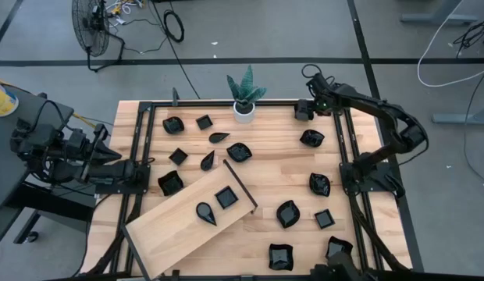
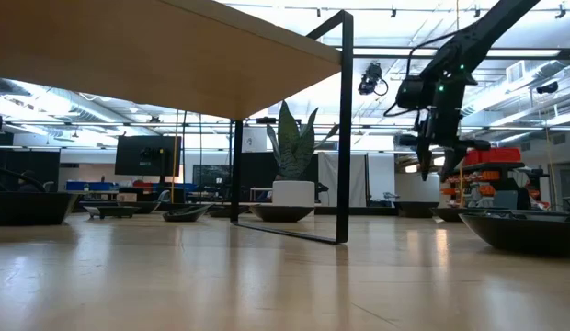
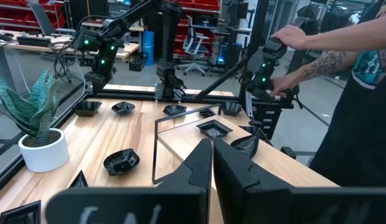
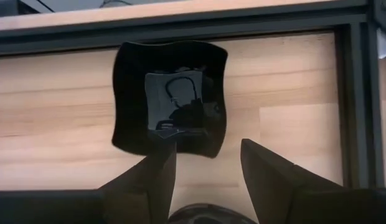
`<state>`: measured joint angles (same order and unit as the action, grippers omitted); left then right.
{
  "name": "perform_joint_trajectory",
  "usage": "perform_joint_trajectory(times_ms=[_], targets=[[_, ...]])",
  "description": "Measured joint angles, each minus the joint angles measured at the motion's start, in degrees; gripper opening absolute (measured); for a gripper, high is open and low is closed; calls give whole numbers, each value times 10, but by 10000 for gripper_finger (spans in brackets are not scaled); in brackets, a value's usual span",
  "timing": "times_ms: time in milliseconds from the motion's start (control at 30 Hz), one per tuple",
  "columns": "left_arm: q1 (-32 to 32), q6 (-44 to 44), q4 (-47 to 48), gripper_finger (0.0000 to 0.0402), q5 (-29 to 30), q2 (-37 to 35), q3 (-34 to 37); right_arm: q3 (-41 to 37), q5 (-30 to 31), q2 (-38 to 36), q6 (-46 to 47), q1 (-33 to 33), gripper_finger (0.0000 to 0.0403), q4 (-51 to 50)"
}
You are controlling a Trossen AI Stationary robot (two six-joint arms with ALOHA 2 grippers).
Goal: Pick & Place Mini shaped plates
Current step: Put the black distorted square plate on the shelf
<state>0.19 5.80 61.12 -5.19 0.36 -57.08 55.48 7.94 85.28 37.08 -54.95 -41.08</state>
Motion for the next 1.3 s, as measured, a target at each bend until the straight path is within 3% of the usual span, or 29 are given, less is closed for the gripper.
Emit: perform_joint_trajectory(times_ms=[467,767,1300], targets=[[0,0,0,18,0,0,0,0,1,84,7,-4,181,27],[0,0,0,18,0,0,0,0,1,93,15,-8,175,28],[0,0,0,18,0,0,0,0,6,93,35,-8,44,32]])
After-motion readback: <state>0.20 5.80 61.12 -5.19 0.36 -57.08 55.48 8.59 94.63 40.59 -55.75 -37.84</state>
